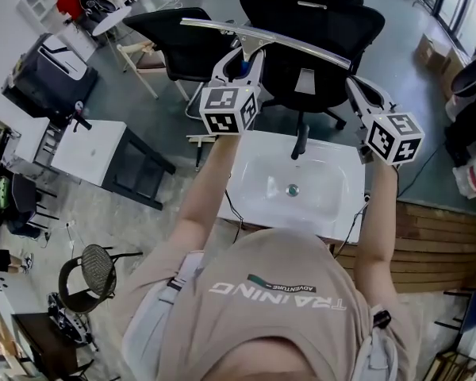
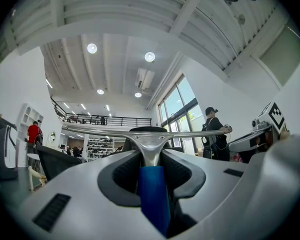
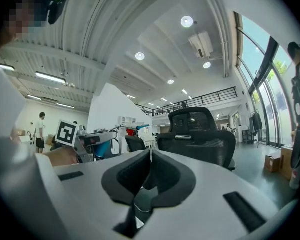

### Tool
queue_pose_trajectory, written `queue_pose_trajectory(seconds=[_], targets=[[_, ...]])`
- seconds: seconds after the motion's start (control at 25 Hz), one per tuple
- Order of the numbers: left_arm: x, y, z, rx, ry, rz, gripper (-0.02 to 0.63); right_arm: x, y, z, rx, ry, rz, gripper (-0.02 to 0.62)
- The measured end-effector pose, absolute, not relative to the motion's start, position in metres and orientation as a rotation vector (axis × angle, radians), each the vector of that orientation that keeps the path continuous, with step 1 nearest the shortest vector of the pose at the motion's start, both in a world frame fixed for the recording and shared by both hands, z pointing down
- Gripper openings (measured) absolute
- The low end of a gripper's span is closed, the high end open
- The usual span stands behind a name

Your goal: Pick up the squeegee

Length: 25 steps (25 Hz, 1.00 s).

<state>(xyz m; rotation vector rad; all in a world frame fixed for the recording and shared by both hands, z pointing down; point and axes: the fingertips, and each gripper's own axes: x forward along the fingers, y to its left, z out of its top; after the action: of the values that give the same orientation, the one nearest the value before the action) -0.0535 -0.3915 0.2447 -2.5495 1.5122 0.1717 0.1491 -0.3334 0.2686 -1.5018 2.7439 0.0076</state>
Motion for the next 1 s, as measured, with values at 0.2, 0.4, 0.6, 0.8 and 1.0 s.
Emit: queue_pose_trajectory(seconds=[0.2,0.4,0.6,0.8,1.0], targets=[[-0.049,-0.396,0.243,-2.554,1.494,0.175,0.121,0.156,-0.334,0.268,-1.52,2.73,0.006,0.037],[-0.043,-0.4,0.244,-2.561,1.481,0.181,0.121,0.159,-0.336,0.266,-1.536,2.72,0.019,0.037],[-0.045,-0.405,0.248,-2.557,1.49,0.172,0.121,0.157,-0.342,0.27,-1.52,2.732,0.003,0.037],[-0.054,-0.41,0.249,-2.545,1.507,0.161,0.121,0.146,-0.344,0.281,-1.484,2.748,-0.043,0.037],[-0.058,-0.413,0.253,-2.551,1.536,0.183,0.121,0.144,-0.34,0.289,-1.49,2.773,-0.047,0.037]])
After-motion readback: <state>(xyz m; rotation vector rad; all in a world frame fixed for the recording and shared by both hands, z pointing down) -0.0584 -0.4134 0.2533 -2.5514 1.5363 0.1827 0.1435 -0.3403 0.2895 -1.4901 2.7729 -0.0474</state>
